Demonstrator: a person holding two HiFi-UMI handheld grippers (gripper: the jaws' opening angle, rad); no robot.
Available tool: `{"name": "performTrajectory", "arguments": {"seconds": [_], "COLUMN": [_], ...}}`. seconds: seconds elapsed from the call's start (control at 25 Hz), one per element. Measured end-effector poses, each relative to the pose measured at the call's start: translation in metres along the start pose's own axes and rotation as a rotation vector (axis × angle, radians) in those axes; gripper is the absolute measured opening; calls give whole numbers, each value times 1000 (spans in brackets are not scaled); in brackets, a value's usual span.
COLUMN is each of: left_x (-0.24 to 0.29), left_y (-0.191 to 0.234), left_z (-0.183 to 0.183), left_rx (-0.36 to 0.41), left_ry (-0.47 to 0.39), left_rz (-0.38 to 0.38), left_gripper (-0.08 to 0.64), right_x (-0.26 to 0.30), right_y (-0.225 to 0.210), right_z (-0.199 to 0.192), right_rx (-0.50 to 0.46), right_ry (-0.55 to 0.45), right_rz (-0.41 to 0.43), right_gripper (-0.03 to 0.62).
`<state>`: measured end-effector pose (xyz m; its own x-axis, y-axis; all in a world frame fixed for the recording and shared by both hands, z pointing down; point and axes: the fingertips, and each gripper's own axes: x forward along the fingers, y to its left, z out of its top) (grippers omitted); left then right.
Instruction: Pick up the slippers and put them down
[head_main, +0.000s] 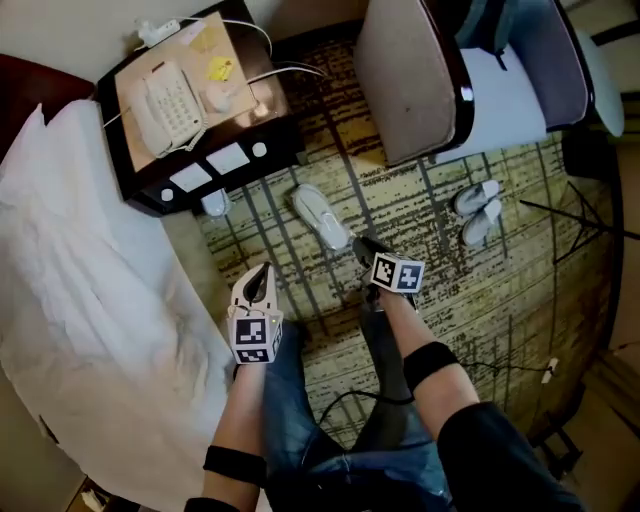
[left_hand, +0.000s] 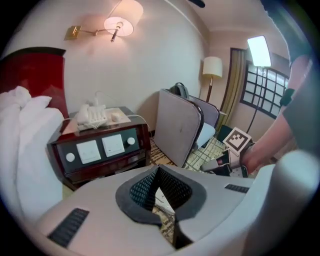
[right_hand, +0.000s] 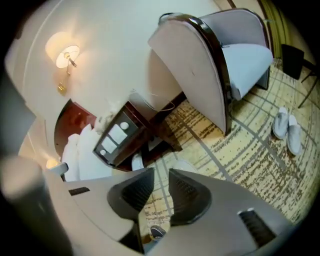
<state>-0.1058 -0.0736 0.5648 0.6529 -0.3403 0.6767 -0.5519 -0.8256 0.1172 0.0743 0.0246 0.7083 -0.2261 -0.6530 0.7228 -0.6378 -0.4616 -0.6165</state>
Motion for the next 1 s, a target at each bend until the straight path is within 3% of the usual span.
{"name": "performTrajectory", "arguments": {"seconds": [0.16, 0.32, 0.6, 0.84, 1.0], "left_x": [-70, -129, -205, -254, -282], "left_y": [-8, -11, 9, 13, 1], "left_z": [46, 89, 137, 168, 185], "left_rx": [-24, -37, -59, -50, -37], "left_ry": [-7, -30, -98, -166, -192], "left_rz": [22, 45, 137, 197, 175], "left_gripper": [-9, -9, -9, -9, -9], "right_x": [-74, -145, -222, -266, -283], "right_y": [70, 135, 234, 305, 333], "right_z": [40, 74, 124, 140, 136], "right_rx": [-91, -182, -448, -621, -710], "right_ry": [-5, -23, -57, -93, -105], "right_rz": [56, 118, 200, 268, 280], "right_gripper": [-3, -3, -3, -3, -3]}}
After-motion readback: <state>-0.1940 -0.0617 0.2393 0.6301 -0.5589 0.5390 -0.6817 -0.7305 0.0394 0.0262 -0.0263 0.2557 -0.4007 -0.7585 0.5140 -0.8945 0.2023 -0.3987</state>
